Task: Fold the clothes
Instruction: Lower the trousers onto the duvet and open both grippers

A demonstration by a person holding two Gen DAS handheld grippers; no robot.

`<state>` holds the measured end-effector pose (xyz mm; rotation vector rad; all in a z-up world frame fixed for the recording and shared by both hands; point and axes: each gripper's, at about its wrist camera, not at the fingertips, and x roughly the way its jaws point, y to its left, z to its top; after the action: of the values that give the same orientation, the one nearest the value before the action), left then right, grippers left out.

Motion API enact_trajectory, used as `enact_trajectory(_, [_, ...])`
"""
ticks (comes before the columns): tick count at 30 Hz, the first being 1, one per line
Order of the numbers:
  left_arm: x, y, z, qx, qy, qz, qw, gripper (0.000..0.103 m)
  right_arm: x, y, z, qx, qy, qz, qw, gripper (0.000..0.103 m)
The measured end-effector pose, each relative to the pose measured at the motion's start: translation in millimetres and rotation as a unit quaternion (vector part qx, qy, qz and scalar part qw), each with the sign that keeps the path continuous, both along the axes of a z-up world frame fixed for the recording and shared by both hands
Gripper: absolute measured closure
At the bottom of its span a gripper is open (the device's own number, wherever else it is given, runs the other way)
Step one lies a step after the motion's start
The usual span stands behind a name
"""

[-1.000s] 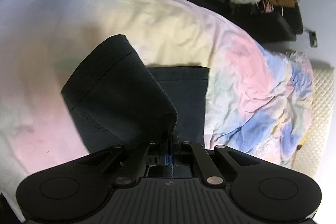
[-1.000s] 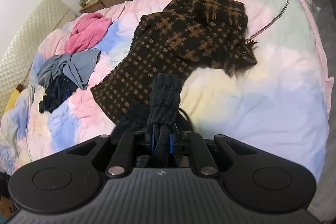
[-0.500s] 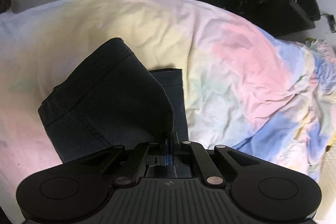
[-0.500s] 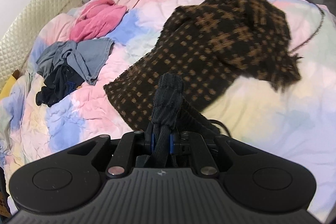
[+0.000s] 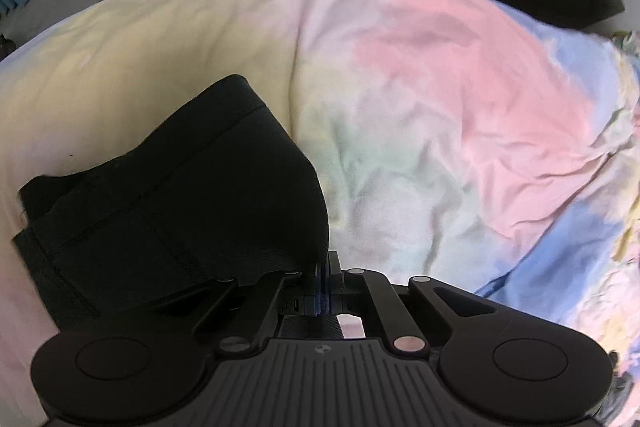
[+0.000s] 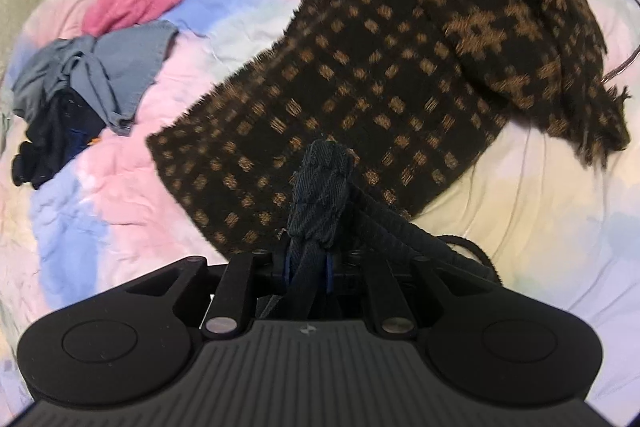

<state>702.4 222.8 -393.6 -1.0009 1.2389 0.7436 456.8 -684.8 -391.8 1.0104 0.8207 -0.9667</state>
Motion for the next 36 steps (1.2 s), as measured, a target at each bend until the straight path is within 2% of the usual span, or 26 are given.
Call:
enact_trajectory(1, [2, -1, -2, 0.004, 0.001, -0.003, 1.0000, 0.099, 1, -1, -3, 0.003, -0.005, -0.002, 1.000, 0.085])
enact_trajectory(4, [6, -6, -4, 0.013, -0.008, -0.012, 0.9998, 0.089, 2, -5, -11, 0.014, -0.022, -0.010, 1.000, 0.078])
enact_trajectory(6, [4, -7, -2, 0.002, -0.033, -0.017, 0.9993, 0.067, 2, -7, -11, 0.020, -0.034, -0.006, 0.999, 0.072])
enact_trajectory(7, [3, -7, 0, -0.006, -0.047, -0.020, 0.9987, 0.063, 2, -8, -10, 0.023, -0.041, 0.002, 0.999, 0.065])
enact_trajectory(8, [1, -7, 1, -0.014, -0.060, -0.022, 0.9978, 0.058, 2, -8, -8, 0.027, -0.048, 0.010, 0.998, 0.062])
enact_trajectory(11, [-13, -8, 8, -0.029, -0.089, -0.029, 0.9951, 0.050, -3, -4, 8, 0.008, -0.065, 0.037, 0.997, 0.053])
enact_trajectory(13, [-31, -5, 15, -0.031, -0.112, -0.015, 0.9931, 0.042, -11, 0, 19, -0.009, -0.075, 0.047, 0.996, 0.047])
enact_trajectory(15, [-52, 2, 22, -0.029, -0.127, 0.015, 0.9913, 0.029, -20, 6, 28, -0.034, -0.060, 0.046, 0.997, 0.045])
enact_trajectory(18, [-87, 19, 28, -0.036, -0.139, 0.050, 0.9884, 0.028, -42, 13, 36, -0.051, -0.057, 0.025, 0.997, 0.039])
enact_trajectory(26, [-196, 80, 24, -0.063, -0.165, 0.142, 0.9739, 0.024, -99, 48, 30, -0.016, -0.009, 0.009, 1.000, 0.039])
enact_trajectory(31, [-242, 95, 6, -0.077, -0.144, 0.148, 0.9754, 0.027, -118, 87, 28, 0.004, 0.011, 0.003, 1.000, 0.033])
enact_trajectory(34, [-259, 96, -8, -0.094, -0.142, 0.158, 0.9725, 0.029, -127, 109, 27, 0.018, 0.019, 0.005, 1.000, 0.032])
enact_trajectory(36, [-264, 94, -18, -0.105, -0.150, 0.159, 0.9703, 0.037, -130, 123, 30, 0.019, 0.022, 0.015, 0.999, 0.032])
